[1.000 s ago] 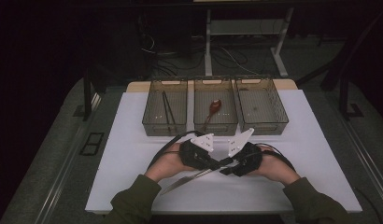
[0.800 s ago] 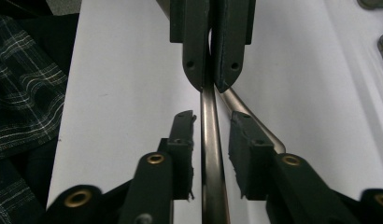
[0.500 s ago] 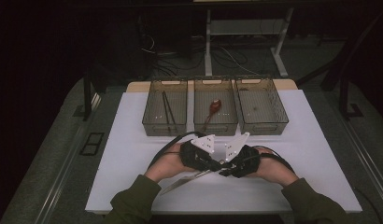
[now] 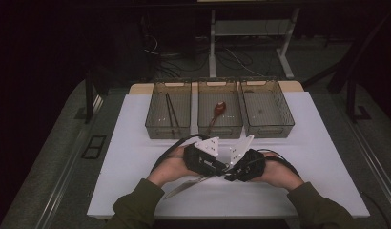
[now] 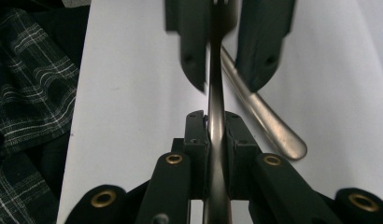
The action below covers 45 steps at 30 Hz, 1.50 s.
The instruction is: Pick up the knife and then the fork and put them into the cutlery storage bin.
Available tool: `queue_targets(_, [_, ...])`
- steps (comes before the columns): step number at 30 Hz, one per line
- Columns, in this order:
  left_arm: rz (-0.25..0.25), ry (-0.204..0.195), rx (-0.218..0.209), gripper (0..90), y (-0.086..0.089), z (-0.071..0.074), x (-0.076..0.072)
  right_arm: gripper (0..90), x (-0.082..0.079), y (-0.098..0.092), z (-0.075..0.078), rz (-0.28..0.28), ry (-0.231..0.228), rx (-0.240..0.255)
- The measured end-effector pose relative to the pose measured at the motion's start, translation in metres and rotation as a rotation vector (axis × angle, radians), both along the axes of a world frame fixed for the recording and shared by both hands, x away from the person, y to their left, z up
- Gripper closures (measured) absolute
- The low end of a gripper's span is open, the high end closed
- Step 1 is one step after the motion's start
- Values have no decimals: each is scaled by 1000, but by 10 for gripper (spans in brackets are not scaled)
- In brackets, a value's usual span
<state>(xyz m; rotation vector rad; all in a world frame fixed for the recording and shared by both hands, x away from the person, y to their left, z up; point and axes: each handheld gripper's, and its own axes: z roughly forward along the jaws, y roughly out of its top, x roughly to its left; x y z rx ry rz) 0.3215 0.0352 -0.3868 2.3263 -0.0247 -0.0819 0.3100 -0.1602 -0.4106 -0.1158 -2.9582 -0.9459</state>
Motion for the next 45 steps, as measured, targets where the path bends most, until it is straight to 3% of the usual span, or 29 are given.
queue_targets(3, [53,29,-32,647,8,2,0,807,1,-3,-1,-13,1,-6])
queue_targets(5, [69,25,-56,611,15,4,3,807,3,-5,-1,-11,-14,-11])
queue_targets(9, [165,52,-119,532,36,4,3,808,4,-13,4,-38,-13,10])
queue_targets(13, [253,60,-139,460,61,1,1,808,7,-22,9,-62,-34,30])
queue_targets(20, [425,72,-178,361,100,-15,-13,807,17,-45,20,-143,-47,72])
queue_targets(24, [519,74,-218,306,113,-26,-23,807,23,-59,28,-214,-29,109])
queue_targets(27, [578,62,-224,259,121,-36,-32,808,31,-70,35,-258,-50,129])
queue_targets(29, [596,73,-224,232,125,-40,-37,807,34,-75,39,-299,-39,149])
queue_targets(33, [621,61,-218,196,129,-43,-42,808,43,-87,49,-361,-58,182])
queue_targets(40, [606,53,-209,136,126,-48,-41,808,57,-108,69,-466,-103,233])
queue_targets(45, [628,49,-209,84,127,-47,-40,807,77,-127,81,-588,-127,237])
